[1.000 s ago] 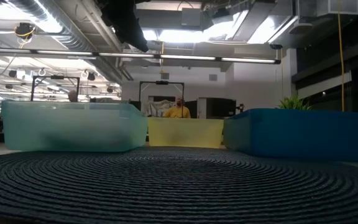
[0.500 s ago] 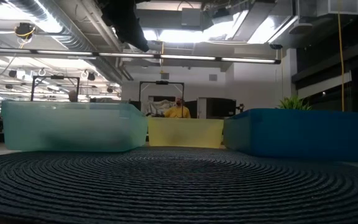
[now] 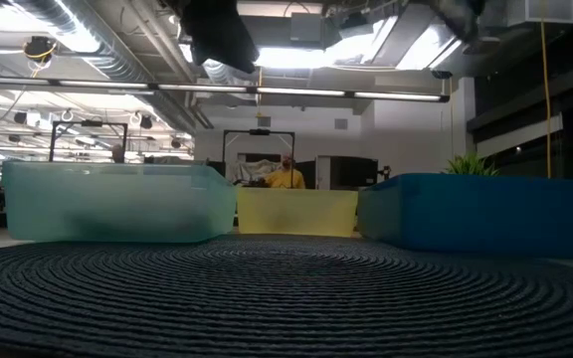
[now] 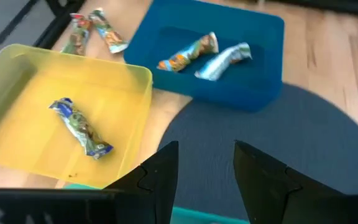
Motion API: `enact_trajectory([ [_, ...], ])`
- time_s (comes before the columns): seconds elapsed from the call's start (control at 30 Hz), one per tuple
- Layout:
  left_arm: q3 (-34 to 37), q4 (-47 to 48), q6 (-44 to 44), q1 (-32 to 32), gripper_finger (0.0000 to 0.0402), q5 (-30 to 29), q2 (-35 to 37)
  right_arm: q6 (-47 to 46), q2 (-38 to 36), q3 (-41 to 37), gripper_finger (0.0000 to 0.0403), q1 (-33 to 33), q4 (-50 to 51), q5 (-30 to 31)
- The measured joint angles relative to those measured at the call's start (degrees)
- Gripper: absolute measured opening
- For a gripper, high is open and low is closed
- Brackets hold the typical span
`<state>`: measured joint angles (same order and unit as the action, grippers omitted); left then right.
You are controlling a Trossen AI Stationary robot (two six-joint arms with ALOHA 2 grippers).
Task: Pick and place Granola Bars by type
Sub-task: Put the blue granola bar into the yellow bin
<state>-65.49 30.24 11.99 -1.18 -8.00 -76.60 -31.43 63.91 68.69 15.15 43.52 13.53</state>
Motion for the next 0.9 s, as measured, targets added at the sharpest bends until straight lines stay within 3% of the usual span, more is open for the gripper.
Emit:
enact_trajectory([
  [0.23,-1.24,0.0,7.64,0.01,0.0143,-0.27,0.0,18.47,0.36,0.0,0.0039,-18.79,0.2,-18.11],
  [0.47,-3.89,0.42,13.56,0.06,0.0143,-0.25,0.0,31.85,4.73,0.0,0.0018,-32.8,-0.6,-32.1],
  [0.7,-5.76,0.55,15.36,0.06,0.0143,-1.1,0.0,37.44,10.51,0.0,0.004,-39.28,-2.05,-42.78],
  [0.9,-5.84,0.5,15.36,0.06,0.0143,-1.54,0.0,37.82,14.68,0.0,0.002,-40.54,-5.08,-45.73],
])
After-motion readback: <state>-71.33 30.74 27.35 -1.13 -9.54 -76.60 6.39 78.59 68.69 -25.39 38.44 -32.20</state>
